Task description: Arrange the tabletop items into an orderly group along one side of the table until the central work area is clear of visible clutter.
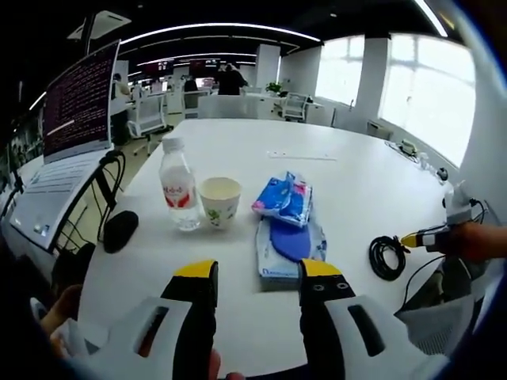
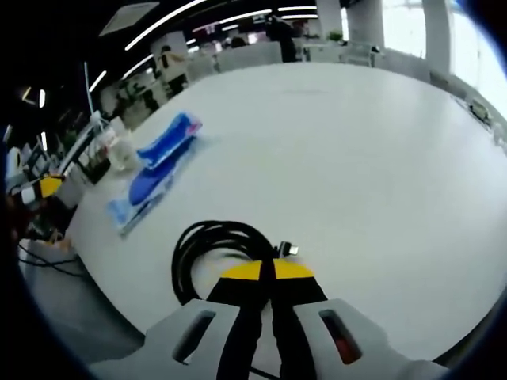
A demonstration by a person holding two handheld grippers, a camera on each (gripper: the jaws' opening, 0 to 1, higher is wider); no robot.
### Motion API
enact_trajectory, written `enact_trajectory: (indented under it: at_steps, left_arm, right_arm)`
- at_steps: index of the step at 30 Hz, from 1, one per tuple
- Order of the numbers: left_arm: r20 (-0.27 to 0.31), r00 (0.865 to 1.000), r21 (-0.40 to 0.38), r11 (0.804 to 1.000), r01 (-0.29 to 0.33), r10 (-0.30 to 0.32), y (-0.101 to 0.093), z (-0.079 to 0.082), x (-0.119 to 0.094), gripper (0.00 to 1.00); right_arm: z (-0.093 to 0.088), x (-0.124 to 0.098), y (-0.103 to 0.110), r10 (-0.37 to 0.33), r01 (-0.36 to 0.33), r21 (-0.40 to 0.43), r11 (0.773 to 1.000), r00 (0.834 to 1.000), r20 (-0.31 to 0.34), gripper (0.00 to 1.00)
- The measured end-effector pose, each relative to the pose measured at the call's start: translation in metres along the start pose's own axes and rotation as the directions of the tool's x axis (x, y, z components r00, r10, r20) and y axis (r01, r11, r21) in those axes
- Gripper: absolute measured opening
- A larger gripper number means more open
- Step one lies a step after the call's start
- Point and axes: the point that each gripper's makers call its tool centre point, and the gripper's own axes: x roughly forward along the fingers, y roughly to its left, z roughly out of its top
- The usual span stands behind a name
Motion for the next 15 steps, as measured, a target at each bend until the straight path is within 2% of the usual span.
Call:
enact_trajectory:
  at_steps: [15]
  left_arm:
    - [-0.009, 1.0, -0.007, 1.0, 0.028, -0.028, -0.007, -0.004, 0.003, 0.39]
  right_arm:
    - [0.033, 0.023, 0.015, 0.043, -0.043, -0.059, 0.997, 0.999, -0.002, 0.01]
